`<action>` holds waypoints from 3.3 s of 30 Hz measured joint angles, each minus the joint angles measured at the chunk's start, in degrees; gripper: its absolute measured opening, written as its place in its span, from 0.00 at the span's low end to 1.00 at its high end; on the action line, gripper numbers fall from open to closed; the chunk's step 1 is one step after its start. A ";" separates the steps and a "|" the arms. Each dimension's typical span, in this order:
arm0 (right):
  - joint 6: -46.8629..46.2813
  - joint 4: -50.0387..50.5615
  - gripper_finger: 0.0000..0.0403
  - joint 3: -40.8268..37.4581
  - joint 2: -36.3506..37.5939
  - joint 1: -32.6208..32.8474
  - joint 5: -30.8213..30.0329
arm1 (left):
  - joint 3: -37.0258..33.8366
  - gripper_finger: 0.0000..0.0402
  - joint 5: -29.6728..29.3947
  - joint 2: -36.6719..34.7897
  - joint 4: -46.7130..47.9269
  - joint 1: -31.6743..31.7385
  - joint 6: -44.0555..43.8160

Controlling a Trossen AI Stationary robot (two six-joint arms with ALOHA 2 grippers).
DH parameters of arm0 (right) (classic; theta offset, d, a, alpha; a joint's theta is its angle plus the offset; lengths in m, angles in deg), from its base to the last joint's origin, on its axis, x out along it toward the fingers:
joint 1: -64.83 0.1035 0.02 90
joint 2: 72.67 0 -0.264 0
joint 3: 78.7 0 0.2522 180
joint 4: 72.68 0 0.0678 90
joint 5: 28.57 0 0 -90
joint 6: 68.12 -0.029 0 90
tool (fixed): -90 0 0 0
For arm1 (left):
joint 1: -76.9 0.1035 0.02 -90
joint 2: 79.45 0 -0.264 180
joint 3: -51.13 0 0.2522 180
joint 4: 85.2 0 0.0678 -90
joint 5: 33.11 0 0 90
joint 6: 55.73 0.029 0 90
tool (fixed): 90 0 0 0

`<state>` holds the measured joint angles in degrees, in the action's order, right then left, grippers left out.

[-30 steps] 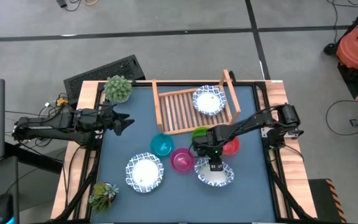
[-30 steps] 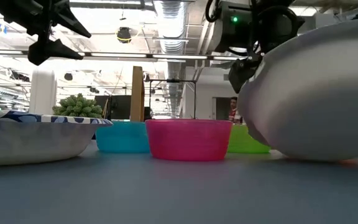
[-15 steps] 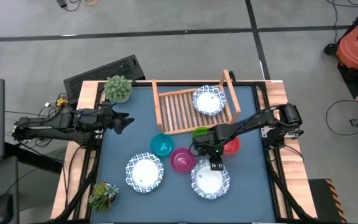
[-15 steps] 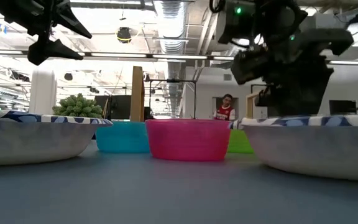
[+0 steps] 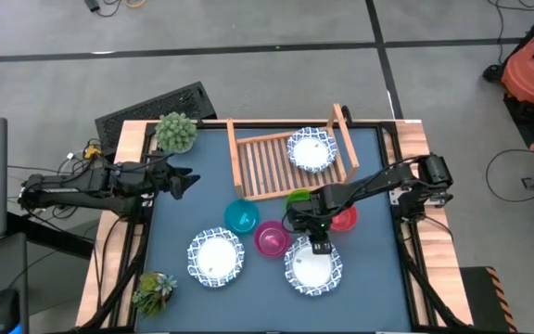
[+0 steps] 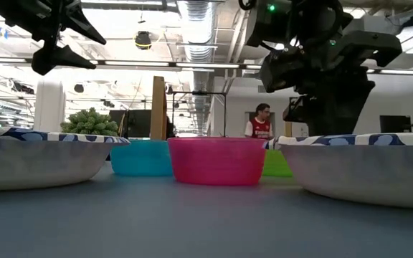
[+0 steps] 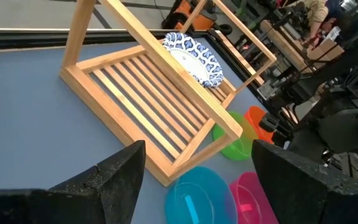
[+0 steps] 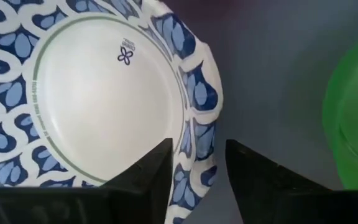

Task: Place and stack bowls onto a shelf
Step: Stack the white bowl on top of the white bowl on the shelf

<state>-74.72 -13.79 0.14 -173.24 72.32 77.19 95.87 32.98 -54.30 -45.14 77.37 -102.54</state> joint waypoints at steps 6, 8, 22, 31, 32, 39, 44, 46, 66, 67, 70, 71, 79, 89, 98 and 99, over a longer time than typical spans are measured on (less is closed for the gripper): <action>0.16 -0.06 0.28 -0.01 0.00 0.00 0.37 | 0.00 0.70 0.00 -0.02 0.00 0.00 0.03; 0.12 -0.20 0.22 -0.02 0.00 0.00 0.47 | 0.00 0.70 0.01 -0.02 0.03 0.00 0.17; -2.40 6.87 0.05 2.20 1.74 -0.01 8.19 | 0.00 0.70 0.02 -0.02 0.46 0.00 0.62; 0.53 19.94 0.05 9.82 11.93 -4.97 10.50 | 0.00 0.70 -0.41 -0.02 0.79 0.00 0.62; 0.65 20.19 0.05 10.77 13.41 -6.35 10.22 | 0.00 0.70 -0.44 -0.01 0.91 0.00 0.61; 1.26 17.28 0.05 19.47 19.26 -20.00 -0.82 | 0.00 0.70 -1.03 -0.01 1.04 0.00 0.57; 4.23 15.33 0.05 27.04 18.10 -32.26 -5.84 | 0.00 0.70 -1.49 0.00 1.20 0.00 0.19; 8.06 15.85 0.05 30.00 16.50 -37.03 -5.85 | 0.00 0.70 -2.13 -0.02 1.22 0.00 0.05; 34.03 31.08 0.05 41.16 -9.52 -57.13 -5.19 | 0.00 0.70 -3.10 -0.02 1.38 0.00 -1.05; 34.37 31.14 0.05 41.16 -10.21 -57.27 -5.17 | 0.00 0.70 -3.42 -0.02 1.36 0.00 -1.07; 35.30 31.39 0.05 41.16 -11.98 -57.53 -5.21 | 0.00 0.70 -4.01 -0.01 1.34 0.00 -1.07; 35.51 31.41 0.05 41.16 -12.51 -57.53 -5.22 | 0.00 0.70 -4.10 0.00 1.33 0.00 -1.07; 36.12 31.99 0.16 41.16 -15.04 -57.45 -9.81 | 0.00 0.70 -4.46 0.00 1.25 0.00 -1.07; 38.10 31.73 0.39 41.16 -14.86 -56.99 -15.42 | 0.00 0.70 -4.55 -0.01 1.22 0.00 -1.07; 33.63 33.91 0.58 49.28 -14.80 -53.87 -14.25 | 0.00 0.70 0.08 -0.02 1.69 0.00 -0.88; 33.60 34.18 0.58 50.98 -14.80 -53.01 -13.68 | 0.00 0.70 1.22 0.01 2.11 0.00 -0.88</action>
<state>-41.11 20.38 51.12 -188.04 19.31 63.51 95.87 34.21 -54.30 -43.03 77.37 -103.42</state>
